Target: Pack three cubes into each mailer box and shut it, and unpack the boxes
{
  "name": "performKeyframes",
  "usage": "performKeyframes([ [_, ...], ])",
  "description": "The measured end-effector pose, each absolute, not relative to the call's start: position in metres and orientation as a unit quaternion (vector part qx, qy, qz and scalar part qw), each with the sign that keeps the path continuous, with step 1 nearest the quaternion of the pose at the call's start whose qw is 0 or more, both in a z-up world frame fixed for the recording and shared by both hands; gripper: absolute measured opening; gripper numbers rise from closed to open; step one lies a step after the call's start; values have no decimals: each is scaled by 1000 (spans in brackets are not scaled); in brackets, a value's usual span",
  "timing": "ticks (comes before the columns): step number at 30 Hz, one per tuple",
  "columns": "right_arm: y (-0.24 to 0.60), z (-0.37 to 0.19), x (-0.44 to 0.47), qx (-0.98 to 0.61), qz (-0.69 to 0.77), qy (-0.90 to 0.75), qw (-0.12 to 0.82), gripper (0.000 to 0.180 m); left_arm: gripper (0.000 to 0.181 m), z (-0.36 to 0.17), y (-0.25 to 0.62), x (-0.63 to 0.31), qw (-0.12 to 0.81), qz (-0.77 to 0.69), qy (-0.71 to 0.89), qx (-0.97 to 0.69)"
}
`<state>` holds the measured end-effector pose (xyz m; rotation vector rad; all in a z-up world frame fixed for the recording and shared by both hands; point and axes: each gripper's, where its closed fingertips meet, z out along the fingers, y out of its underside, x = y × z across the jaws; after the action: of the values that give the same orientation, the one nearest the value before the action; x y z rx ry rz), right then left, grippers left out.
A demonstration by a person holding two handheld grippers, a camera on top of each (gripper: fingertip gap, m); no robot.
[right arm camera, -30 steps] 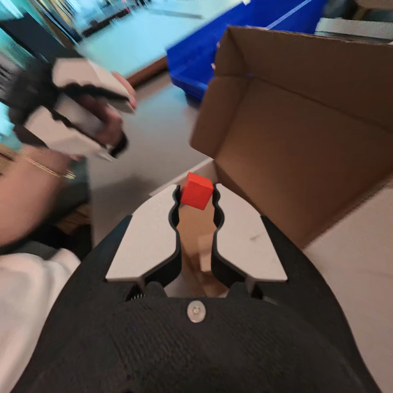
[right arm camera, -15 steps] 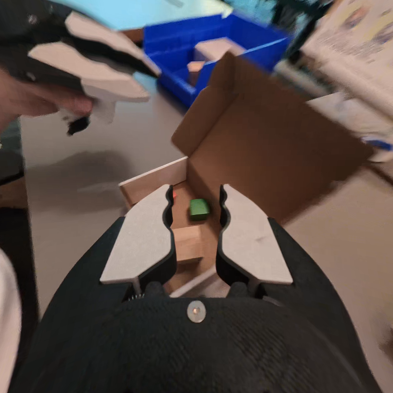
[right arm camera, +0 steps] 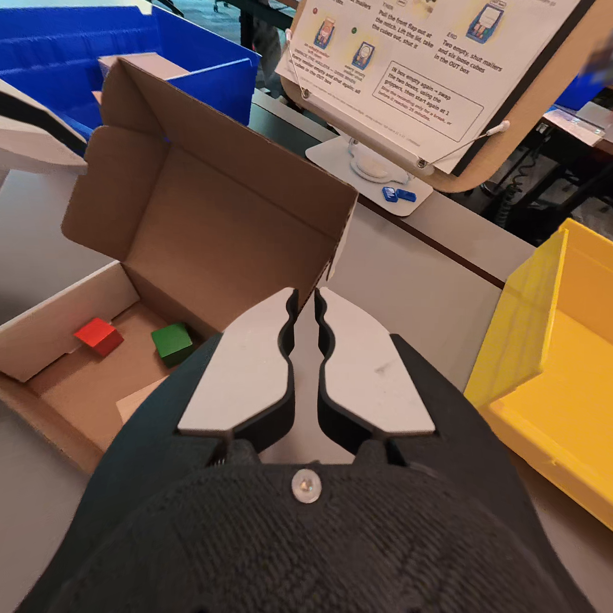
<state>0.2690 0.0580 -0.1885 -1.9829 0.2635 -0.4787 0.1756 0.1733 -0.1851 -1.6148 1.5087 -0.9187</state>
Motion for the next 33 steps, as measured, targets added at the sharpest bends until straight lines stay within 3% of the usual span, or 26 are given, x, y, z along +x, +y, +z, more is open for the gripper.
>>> performKeyframes([
  [11,65,-184,280,-813,-200,140,528,7,6,-190,179,188,406,-310,580,-634],
  [24,46,-176,248,-736,-226,160,618,4,4,-187,154,147,555,-372,489,-560],
  [33,21,-196,216,-728,-233,153,627,4,5,-207,116,115,543,-402,470,-568],
])
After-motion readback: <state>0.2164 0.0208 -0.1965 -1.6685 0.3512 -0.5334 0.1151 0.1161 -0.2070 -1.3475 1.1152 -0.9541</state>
